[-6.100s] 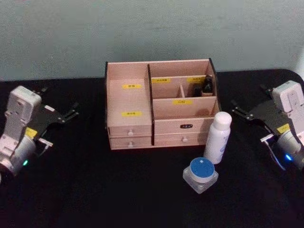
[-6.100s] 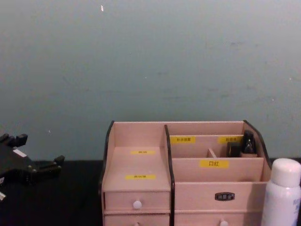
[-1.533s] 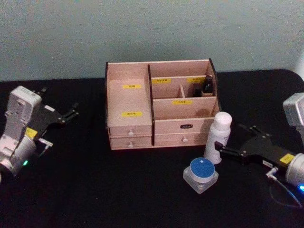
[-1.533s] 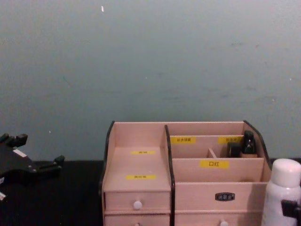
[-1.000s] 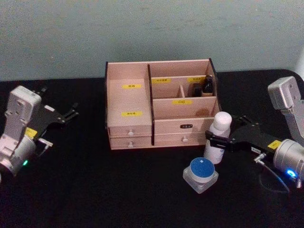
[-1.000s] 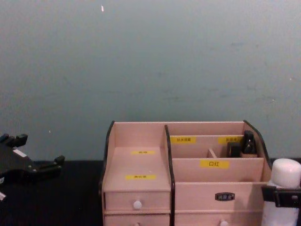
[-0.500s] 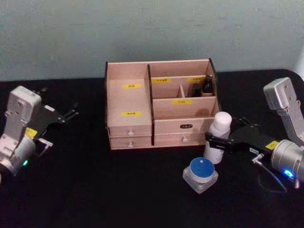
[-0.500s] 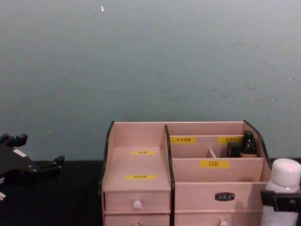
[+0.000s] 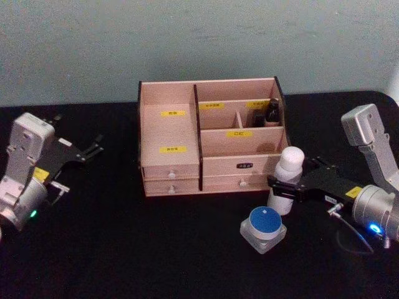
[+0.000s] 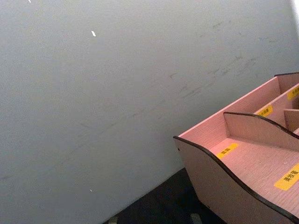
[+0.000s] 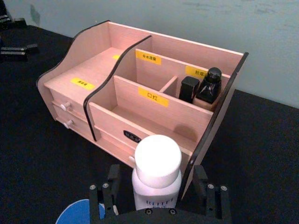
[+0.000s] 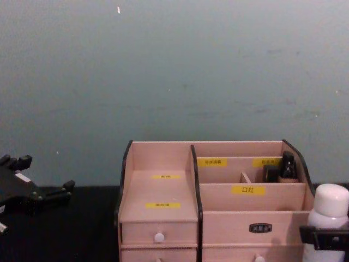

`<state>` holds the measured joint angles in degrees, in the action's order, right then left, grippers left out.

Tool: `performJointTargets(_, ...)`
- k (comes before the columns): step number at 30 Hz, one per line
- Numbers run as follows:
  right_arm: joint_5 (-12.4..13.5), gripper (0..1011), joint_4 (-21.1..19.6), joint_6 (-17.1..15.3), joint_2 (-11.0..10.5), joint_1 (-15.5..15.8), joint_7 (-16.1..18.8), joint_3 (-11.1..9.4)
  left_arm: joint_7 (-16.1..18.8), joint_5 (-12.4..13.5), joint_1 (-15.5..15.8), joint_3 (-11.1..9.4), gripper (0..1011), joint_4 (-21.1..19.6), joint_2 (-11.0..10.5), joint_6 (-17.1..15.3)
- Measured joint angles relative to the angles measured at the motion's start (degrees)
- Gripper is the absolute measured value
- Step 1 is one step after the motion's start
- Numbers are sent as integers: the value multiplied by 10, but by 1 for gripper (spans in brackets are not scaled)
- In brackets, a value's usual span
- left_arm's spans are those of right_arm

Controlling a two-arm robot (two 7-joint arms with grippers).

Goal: Pick up the facial cleanser and watermelon frost from the table and place them into the tiered storage box.

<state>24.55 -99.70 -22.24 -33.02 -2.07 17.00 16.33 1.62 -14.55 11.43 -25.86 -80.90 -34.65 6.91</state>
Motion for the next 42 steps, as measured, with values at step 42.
performJointTargets(42,-18,704,8,-6,12,-4,-2,-3,0,0,0,0,1001,0,0,0)
